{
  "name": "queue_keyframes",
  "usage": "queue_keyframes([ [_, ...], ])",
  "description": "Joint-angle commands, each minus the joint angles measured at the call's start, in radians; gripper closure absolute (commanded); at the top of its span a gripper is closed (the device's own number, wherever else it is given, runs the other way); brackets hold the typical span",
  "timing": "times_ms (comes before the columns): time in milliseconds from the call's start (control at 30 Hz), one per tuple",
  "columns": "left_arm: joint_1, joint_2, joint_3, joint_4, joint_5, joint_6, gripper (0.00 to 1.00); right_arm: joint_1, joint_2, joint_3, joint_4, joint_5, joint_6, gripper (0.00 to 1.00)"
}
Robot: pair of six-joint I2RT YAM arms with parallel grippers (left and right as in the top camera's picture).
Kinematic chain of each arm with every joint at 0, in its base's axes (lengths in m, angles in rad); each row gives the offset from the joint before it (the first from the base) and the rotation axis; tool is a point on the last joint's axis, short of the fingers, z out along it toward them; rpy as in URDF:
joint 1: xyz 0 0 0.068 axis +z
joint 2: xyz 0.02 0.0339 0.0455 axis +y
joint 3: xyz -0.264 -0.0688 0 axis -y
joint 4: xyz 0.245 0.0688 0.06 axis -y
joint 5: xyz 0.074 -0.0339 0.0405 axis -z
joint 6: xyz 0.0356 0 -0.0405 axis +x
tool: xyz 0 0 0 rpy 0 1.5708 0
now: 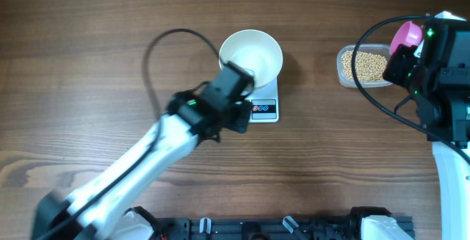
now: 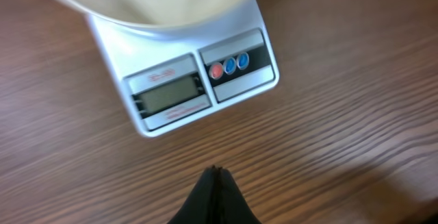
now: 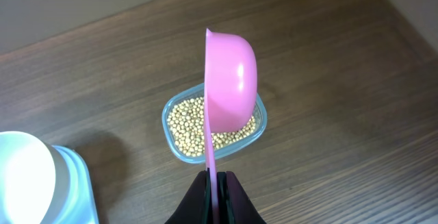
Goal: Scoop item into bowl and weigh 150g on scale
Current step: 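Move the left gripper to the scale's front buttons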
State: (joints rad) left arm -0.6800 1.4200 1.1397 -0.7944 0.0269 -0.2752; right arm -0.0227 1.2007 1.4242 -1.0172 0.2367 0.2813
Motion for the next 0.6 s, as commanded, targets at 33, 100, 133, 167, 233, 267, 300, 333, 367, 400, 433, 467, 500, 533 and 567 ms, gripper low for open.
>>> queue_keyframes([
  [33,0.037,-0.265,-0.073,-0.043,0.005,0.01,0.96,-0.005,0.005,0.014,0.0,-0.045,-0.02,0.96],
  [100,0.037,-0.314,-0.153,-0.012,0.006,0.009,0.96,-0.005,0.004,0.014,0.0,-0.084,-0.02,0.96],
  [133,0.037,-0.33,-0.208,0.019,0.006,0.006,0.96,-0.005,0.004,0.014,0.002,-0.102,-0.02,0.96],
  [167,0.036,-0.332,-0.264,0.071,0.009,-0.01,0.96,-0.005,0.004,0.014,0.004,-0.108,-0.02,0.96],
  [233,0.036,-0.317,-0.319,0.167,0.01,-0.055,0.96,-0.005,0.003,0.014,0.005,-0.108,-0.02,0.96],
  [267,0.036,-0.305,-0.335,0.216,0.01,-0.073,0.96,-0.005,0.003,0.014,0.004,-0.108,-0.02,0.96],
  [300,0.036,-0.277,-0.345,0.277,0.014,-0.076,0.96,-0.005,0.003,0.014,0.0,-0.115,-0.02,0.96],
  [333,0.036,-0.254,-0.345,0.31,0.017,-0.072,0.96,-0.005,0.003,0.016,-0.005,-0.129,-0.02,0.96],
  [367,0.036,-0.229,-0.345,0.34,0.017,-0.072,0.96,-0.005,0.003,0.017,-0.009,-0.149,-0.02,0.96],
  [400,0.035,-0.19,-0.345,0.373,0.018,-0.069,0.96,-0.005,0.001,0.018,-0.01,-0.159,-0.02,0.96],
  [433,0.031,-0.164,-0.345,0.39,0.017,-0.069,0.96,-0.005,-0.001,0.018,-0.01,-0.161,-0.019,0.96],
  [467,0.021,-0.123,-0.345,0.413,0.017,-0.069,0.96,-0.005,-0.005,0.018,-0.009,-0.16,-0.02,0.96],
  [500,0.005,-0.087,-0.345,0.435,0.017,-0.069,0.96,-0.005,-0.01,0.018,-0.009,-0.16,-0.021,0.96],
  [533,-0.015,-0.06,-0.345,0.452,0.017,-0.069,0.96,-0.005,-0.012,0.019,-0.01,-0.16,-0.026,0.96],
  [567,-0.027,-0.048,-0.345,0.464,0.017,-0.069,0.96,-0.005,-0.014,0.023,-0.013,-0.16,-0.04,0.96],
])
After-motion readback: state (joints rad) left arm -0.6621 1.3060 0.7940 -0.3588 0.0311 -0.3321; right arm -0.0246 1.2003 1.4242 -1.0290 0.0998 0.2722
